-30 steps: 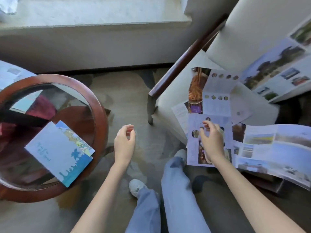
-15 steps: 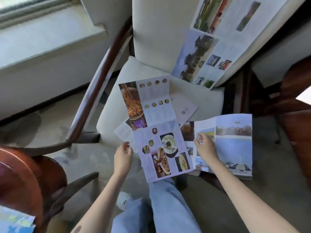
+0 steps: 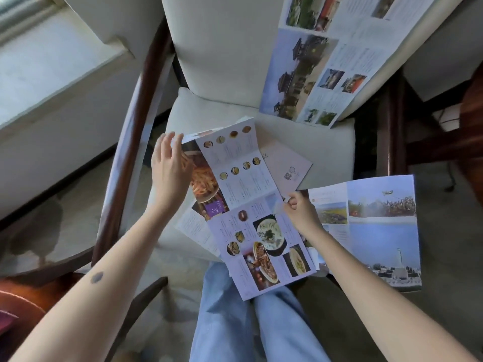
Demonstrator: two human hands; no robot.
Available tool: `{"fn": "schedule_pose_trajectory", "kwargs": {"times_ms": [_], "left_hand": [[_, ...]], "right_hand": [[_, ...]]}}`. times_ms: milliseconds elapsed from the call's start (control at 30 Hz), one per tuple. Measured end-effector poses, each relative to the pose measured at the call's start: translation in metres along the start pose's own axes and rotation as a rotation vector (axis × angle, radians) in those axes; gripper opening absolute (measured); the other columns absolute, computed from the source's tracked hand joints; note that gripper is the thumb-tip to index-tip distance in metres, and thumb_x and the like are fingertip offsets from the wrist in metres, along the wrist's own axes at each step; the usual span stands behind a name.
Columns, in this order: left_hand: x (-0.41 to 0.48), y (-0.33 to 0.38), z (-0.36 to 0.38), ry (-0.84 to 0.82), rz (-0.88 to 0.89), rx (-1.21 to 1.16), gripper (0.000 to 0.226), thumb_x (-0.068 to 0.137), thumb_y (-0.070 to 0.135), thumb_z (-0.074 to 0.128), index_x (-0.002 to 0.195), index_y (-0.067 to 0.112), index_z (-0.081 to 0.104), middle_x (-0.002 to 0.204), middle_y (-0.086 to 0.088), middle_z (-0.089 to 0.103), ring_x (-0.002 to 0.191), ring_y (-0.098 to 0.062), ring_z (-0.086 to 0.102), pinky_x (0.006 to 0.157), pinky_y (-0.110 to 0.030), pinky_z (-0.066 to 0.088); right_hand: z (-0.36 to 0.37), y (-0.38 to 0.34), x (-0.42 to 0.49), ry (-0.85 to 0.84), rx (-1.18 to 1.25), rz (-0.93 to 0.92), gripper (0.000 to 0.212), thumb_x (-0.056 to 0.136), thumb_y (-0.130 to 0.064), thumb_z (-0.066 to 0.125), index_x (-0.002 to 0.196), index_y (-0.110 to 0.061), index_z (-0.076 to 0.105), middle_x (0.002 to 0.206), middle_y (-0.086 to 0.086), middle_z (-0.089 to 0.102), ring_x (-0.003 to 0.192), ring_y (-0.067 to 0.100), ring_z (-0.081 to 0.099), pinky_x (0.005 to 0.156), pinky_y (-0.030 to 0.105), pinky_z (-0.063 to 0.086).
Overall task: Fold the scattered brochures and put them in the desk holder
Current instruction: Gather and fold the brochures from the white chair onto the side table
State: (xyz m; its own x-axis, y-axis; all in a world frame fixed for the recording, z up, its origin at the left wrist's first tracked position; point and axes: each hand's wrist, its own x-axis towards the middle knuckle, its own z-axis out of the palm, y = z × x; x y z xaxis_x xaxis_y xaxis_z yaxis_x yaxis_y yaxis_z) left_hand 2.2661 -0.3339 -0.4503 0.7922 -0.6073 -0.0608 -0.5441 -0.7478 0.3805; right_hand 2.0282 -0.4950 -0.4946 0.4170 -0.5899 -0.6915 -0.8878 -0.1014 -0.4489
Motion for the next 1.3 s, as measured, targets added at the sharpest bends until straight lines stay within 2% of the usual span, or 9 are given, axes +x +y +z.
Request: {"fn": "schedule_pose_trajectory", "kwargs": {"times_ms": [133,267,467,600,700,900,1000,1133,1300], "left_hand": [[0.04,0.002,0.014,-0.145,-0.016,0.114,0.065,0.089,0.022,0.057,0.145,0.009,0.026,0.147,-0.017,0.035,0.14,-0.032,0.023,0.116,-0.05,0.012],[0.042,0.0,0.033,-0.226,-0.047,0.112,0.042,0.09,0.02,0.052,0.131,0.014,0.047,0.129,-0.015,0.056,0.122,-0.032,0.047,0.114,-0.05,0.016],[-0.002,-0.002,0.042,-0.177,0.015,-0.013,0.012,0.084,0.012,0.058,0.094,0.007,0.062,0.095,-0.011,0.066,0.085,-0.033,0.058,0.077,-0.039,0.04],[-0.039,0.005,0.049,-0.218,0.152,-0.028,0.012,0.073,0.004,0.069,0.084,0.006,0.064,0.084,-0.011,0.065,0.077,-0.034,0.059,0.066,-0.037,0.042],[-0.057,0.008,0.055,-0.246,0.148,-0.035,0.015,0.071,-0.001,0.067,0.085,0.004,0.064,0.085,-0.012,0.065,0.077,-0.034,0.058,0.064,-0.037,0.043],[-0.068,0.008,0.057,-0.315,0.106,-0.041,0.021,0.078,-0.002,0.06,0.099,0.001,0.062,0.113,-0.015,0.064,0.101,-0.036,0.058,0.084,-0.042,0.043],[-0.064,0.004,0.056,-0.352,0.119,-0.072,0.031,0.082,-0.002,0.055,0.113,0.002,0.06,0.125,-0.015,0.06,0.113,-0.035,0.057,0.094,-0.042,0.04],[-0.065,0.001,0.056,-0.536,0.19,-0.055,0.05,0.091,0.023,0.052,0.139,0.015,0.042,0.144,-0.007,0.045,0.131,-0.025,0.042,0.108,-0.04,0.026],[-0.068,0.014,0.054,-0.533,0.216,-0.073,0.062,0.088,0.046,0.055,0.142,0.021,0.037,0.144,-0.003,0.045,0.132,-0.022,0.042,0.11,-0.046,0.026]], "right_hand": [[0.008,0.007,0.01,0.001,-0.009,0.013,0.032,0.095,-0.023,0.049,0.121,-0.005,0.047,0.118,0.016,0.056,0.092,0.023,0.053,0.072,0.03,0.041],[0.021,0.012,0.019,-0.022,-0.037,0.064,0.041,0.094,-0.024,0.051,0.127,-0.001,0.043,0.128,0.019,0.047,0.105,0.03,0.052,0.079,0.035,0.043],[0.044,0.01,0.017,0.009,-0.103,0.138,0.05,0.092,-0.024,0.055,0.135,-0.004,0.038,0.136,0.019,0.04,0.121,0.035,0.046,0.095,0.041,0.043],[0.05,0.012,0.019,0.07,-0.183,0.165,0.052,0.09,-0.027,0.057,0.135,-0.007,0.039,0.136,0.018,0.043,0.121,0.036,0.046,0.097,0.045,0.041],[0.049,0.014,0.024,0.025,0.033,0.246,0.048,0.088,-0.027,0.061,0.128,-0.009,0.043,0.121,0.015,0.057,0.11,0.033,0.056,0.088,0.038,0.043],[0.024,0.011,0.021,-0.224,0.394,0.219,0.035,0.089,-0.025,0.061,0.122,-0.012,0.058,0.124,0.006,0.058,0.11,0.016,0.051,0.09,0.027,0.04],[0.008,0.008,0.012,-0.228,0.466,0.091,0.006,0.091,-0.021,0.059,0.095,-0.023,0.062,0.104,-0.006,0.065,0.099,0.01,0.057,0.084,0.021,0.043],[-0.011,-0.005,-0.003,-0.157,0.491,-0.07,0.012,0.091,-0.015,0.057,0.085,-0.025,0.061,0.091,-0.008,0.065,0.079,-0.006,0.06,0.073,0.011,0.046],[-0.016,-0.025,-0.011,-0.095,0.569,-0.197,0.015,0.092,-0.012,0.056,0.083,-0.024,0.06,0.089,-0.004,0.065,0.083,0.004,0.059,0.076,0.014,0.047]]}}
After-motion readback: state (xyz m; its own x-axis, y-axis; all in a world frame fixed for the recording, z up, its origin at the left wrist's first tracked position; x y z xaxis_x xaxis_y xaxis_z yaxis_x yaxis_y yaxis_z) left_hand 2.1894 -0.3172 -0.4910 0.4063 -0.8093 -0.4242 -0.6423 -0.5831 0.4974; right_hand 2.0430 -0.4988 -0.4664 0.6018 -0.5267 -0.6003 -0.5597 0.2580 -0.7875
